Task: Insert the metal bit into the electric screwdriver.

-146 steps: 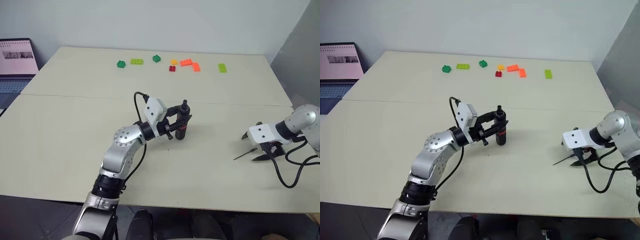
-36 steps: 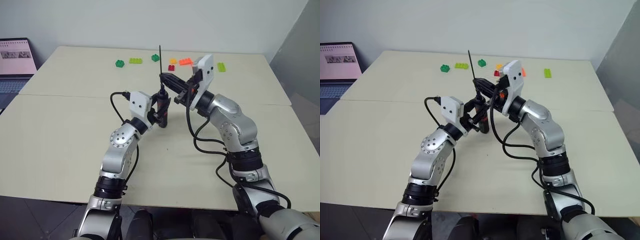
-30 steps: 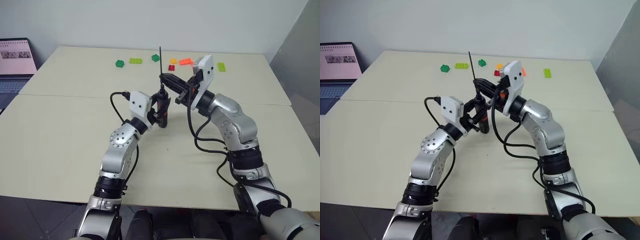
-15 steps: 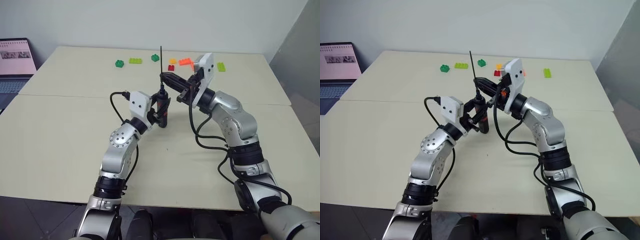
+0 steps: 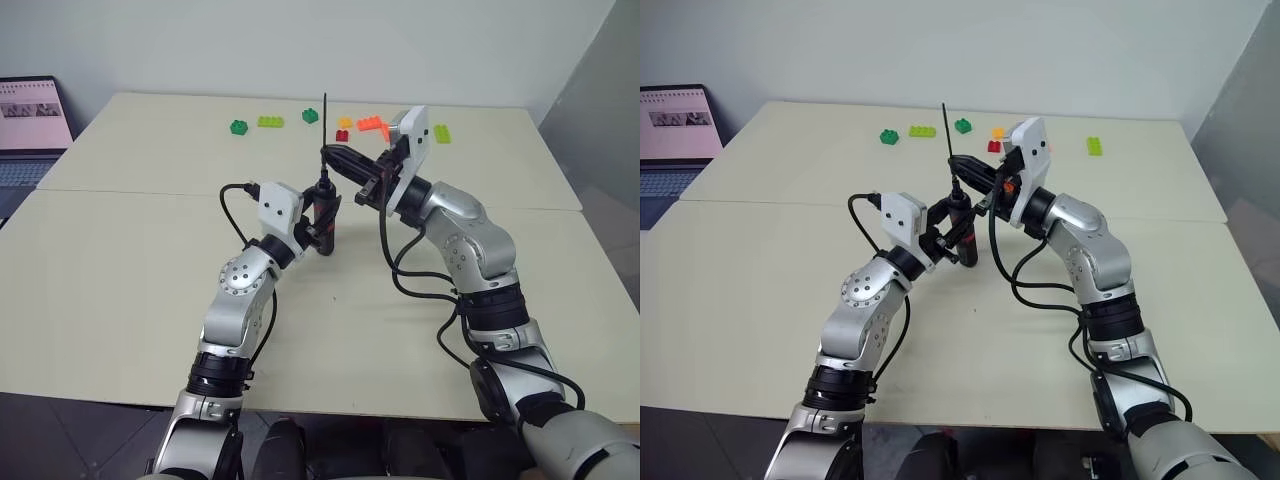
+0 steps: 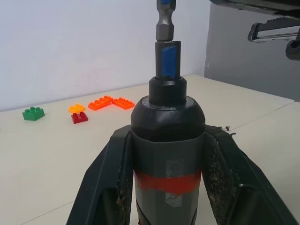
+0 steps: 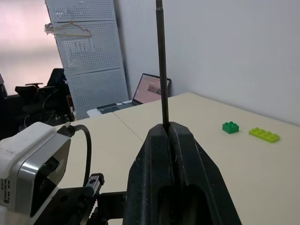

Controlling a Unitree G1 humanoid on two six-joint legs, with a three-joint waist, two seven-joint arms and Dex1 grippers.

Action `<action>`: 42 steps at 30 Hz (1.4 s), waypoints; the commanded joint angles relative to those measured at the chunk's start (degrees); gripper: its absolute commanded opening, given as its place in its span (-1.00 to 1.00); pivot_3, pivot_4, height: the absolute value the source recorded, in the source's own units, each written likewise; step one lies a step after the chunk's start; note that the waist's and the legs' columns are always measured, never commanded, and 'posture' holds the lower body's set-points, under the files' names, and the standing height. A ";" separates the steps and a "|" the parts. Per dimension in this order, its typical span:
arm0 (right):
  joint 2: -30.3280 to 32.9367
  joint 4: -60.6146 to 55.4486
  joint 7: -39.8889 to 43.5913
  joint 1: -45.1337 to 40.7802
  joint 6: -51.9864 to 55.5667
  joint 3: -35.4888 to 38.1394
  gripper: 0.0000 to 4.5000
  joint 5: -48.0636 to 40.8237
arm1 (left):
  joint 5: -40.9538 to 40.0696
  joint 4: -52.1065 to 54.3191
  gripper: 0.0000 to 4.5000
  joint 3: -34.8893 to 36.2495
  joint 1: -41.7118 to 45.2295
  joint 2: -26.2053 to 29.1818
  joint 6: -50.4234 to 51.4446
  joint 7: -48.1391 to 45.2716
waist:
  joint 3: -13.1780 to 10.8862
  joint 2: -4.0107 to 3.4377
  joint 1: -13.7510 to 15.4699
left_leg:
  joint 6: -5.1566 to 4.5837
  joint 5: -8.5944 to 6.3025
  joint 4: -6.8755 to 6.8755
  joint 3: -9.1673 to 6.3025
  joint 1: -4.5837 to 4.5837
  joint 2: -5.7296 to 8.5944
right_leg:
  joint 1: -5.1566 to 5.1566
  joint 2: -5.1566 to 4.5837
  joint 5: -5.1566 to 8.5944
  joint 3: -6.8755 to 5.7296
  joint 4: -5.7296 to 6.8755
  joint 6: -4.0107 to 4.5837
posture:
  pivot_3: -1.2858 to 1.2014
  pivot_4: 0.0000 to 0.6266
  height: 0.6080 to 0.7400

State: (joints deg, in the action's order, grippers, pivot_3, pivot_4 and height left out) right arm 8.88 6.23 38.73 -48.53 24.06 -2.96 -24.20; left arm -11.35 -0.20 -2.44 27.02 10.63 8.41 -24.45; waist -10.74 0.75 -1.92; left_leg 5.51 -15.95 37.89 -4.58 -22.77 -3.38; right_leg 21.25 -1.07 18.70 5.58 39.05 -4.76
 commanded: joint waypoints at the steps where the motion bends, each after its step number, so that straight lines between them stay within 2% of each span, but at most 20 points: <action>1: 0.55 -3.16 0.45 -0.89 0.05 1.29 -1.00 -1.30 | 0.74 -0.13 -0.26 0.43 -0.11 0.91 0.52 0.23 | 0.00 0.00 0.00 | 0.00 0.00 0.00 0.00 0.00 0.00 | 0.00 0.00 0.00 0.00 0.00 0.00 | 0.03 -0.52 1.00; 42: 0.82 -0.84 0.68 -0.80 0.16 -0.75 -1.00 0.88 | 0.73 0.46 -0.26 0.20 -0.56 1.19 0.61 0.09 | 0.00 0.00 0.00 | 0.00 0.00 -0.02 0.00 0.00 0.00 | 0.02 0.00 0.00 0.01 -0.01 0.00 | 0.03 -0.52 1.00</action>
State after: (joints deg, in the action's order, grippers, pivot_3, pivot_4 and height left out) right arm 9.50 5.75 38.81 -48.52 24.30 -3.54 -23.56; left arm -11.39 -0.15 -2.45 27.04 11.03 8.46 -24.55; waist -10.74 0.75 -1.92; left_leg 5.51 -15.95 37.87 -4.58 -22.77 -3.38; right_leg 21.27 -1.07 18.70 5.58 39.04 -4.76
